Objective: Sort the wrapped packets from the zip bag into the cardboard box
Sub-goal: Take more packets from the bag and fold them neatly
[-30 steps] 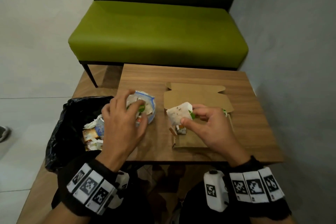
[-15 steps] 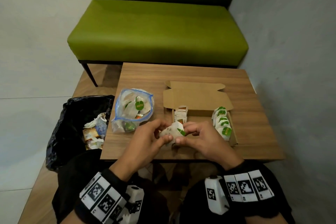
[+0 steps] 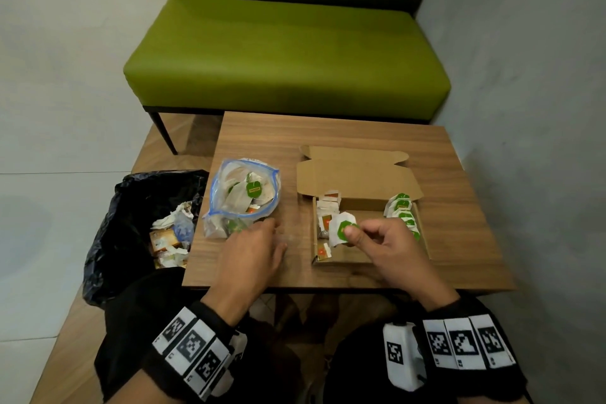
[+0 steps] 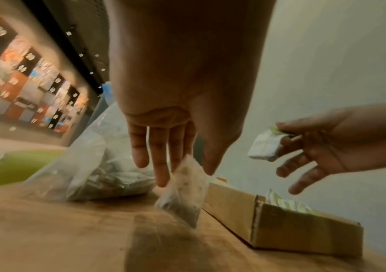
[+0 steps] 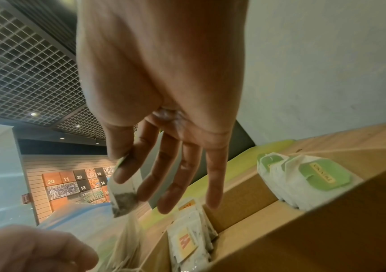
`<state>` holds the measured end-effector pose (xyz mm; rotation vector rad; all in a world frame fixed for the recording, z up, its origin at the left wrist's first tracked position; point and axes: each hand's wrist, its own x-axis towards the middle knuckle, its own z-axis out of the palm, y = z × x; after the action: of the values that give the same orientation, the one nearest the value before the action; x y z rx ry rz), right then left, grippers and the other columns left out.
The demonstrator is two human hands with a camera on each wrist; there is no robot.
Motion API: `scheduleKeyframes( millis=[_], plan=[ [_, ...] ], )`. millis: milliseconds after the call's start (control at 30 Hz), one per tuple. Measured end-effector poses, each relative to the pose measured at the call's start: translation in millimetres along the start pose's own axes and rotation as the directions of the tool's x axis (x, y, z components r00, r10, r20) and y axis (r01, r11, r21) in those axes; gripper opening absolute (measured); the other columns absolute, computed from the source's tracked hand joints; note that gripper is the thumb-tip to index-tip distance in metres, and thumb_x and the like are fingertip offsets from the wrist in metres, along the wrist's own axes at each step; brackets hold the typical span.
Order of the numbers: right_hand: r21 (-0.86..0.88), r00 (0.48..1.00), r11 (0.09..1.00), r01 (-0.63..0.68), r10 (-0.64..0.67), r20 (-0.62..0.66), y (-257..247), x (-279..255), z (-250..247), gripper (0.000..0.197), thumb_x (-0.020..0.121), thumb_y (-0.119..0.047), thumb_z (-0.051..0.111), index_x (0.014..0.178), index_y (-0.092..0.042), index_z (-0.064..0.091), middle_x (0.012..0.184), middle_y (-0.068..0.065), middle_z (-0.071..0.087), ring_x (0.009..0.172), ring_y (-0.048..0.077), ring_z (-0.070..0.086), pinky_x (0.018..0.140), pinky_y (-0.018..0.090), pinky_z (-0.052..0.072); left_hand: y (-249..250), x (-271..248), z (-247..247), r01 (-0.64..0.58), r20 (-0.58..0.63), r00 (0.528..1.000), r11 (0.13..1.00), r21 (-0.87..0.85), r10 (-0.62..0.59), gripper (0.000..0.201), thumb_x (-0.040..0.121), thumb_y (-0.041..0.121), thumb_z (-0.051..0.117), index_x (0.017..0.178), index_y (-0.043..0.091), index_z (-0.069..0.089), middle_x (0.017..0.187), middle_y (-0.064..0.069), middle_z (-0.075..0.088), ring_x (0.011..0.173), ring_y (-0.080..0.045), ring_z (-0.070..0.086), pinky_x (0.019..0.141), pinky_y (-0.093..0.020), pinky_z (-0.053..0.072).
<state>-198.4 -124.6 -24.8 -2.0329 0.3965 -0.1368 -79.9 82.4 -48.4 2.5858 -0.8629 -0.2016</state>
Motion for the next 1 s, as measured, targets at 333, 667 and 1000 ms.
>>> scheduleKeyframes(
  millis=[333, 667, 1000],
  plan=[
    [-0.011, 0.968, 1.000, 0.028, -0.025, 0.248, -9.5, 7.8, 4.8, 0.034, 0.093, -0.041, 0.062, 0.083, -0.010, 0.073, 0.066, -0.003, 0.061, 0.064, 0.003, 0.052, 0.062, 0.030, 0.041, 21.6, 2.0, -11.1, -0.319, -0.095, 0.947, 0.871, -0.374, 0.306, 0.037, 0.096, 0.030, 0.058, 0.132, 0.024, 0.054, 0.125, 0.015, 0.058, 0.116, 0.000, 0.051, 0.094, -0.013, 0.037],
    [0.080, 1.000, 0.996, 0.026, -0.026, 0.004, -1.0, 13.5, 7.4, 0.020, 0.090, -0.036, 0.070, 0.091, -0.018, 0.078, 0.086, -0.001, 0.076, 0.084, 0.021, 0.070, 0.079, 0.050, 0.057, 29.0, 11.6, -1.7, -0.147, -0.015, 0.983, 0.745, -0.650, 0.181, 0.016, 0.092, 0.017, 0.066, 0.105, 0.025, 0.071, 0.089, 0.008, 0.073, 0.084, -0.007, 0.065, 0.072, -0.030, 0.052],
    [0.212, 0.992, 0.973, -0.088, 0.105, -0.070, -0.1, 12.9, 27.5, 0.013, 0.075, -0.021, 0.085, 0.082, -0.015, 0.076, 0.077, 0.004, 0.076, 0.074, 0.024, 0.073, 0.075, 0.049, 0.060, 39.5, 7.6, 0.5, -0.019, 0.002, 0.999, 0.577, -0.817, 0.037, 0.013, 0.093, 0.014, 0.064, 0.102, 0.019, 0.073, 0.094, 0.006, 0.076, 0.091, -0.009, 0.071, 0.083, -0.032, 0.058]
  ],
)
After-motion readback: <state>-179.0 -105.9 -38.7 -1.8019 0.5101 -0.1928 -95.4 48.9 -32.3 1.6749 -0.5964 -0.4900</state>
